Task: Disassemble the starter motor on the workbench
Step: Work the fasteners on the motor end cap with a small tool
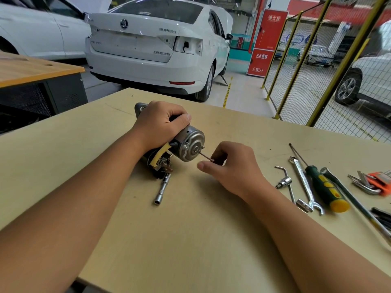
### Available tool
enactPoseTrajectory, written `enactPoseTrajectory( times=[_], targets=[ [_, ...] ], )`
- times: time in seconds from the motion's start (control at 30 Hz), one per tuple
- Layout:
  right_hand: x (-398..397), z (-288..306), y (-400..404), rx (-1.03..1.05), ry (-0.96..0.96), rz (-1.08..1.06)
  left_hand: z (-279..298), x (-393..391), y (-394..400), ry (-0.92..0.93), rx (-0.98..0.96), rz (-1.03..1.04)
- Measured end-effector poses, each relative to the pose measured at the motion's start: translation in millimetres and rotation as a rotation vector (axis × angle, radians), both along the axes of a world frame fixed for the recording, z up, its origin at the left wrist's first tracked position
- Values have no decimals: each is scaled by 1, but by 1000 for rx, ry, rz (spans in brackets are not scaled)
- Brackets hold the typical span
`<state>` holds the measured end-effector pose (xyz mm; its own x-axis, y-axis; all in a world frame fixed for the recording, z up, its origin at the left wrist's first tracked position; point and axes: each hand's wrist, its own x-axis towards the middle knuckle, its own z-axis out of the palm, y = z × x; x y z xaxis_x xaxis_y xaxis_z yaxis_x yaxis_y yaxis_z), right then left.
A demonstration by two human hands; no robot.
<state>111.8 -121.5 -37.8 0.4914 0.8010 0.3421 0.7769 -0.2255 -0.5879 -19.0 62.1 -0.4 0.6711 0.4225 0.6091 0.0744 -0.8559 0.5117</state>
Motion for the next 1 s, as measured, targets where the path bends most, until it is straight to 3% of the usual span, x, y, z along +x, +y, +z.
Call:
enactPoseTrajectory(
  times=[0.13, 0.37, 0.53, 0.73, 1.0],
  targets=[
    [0, 0, 1, -74, 53, 39, 1, 0, -1, -1, 2, -1],
    [1, -2, 1, 36, -11, -20, 2, -1, -2, -3, 2, -5],
    [2, -1, 0, -102, 47, 72, 2, 0, -3, -4, 1, -3],
    [3, -2, 2, -25, -56, 8, 2, 0, -2, -2, -5, -3],
    [1, 0, 0, -45, 102, 67, 1, 0, -2, -7, -4, -3]
  ],
)
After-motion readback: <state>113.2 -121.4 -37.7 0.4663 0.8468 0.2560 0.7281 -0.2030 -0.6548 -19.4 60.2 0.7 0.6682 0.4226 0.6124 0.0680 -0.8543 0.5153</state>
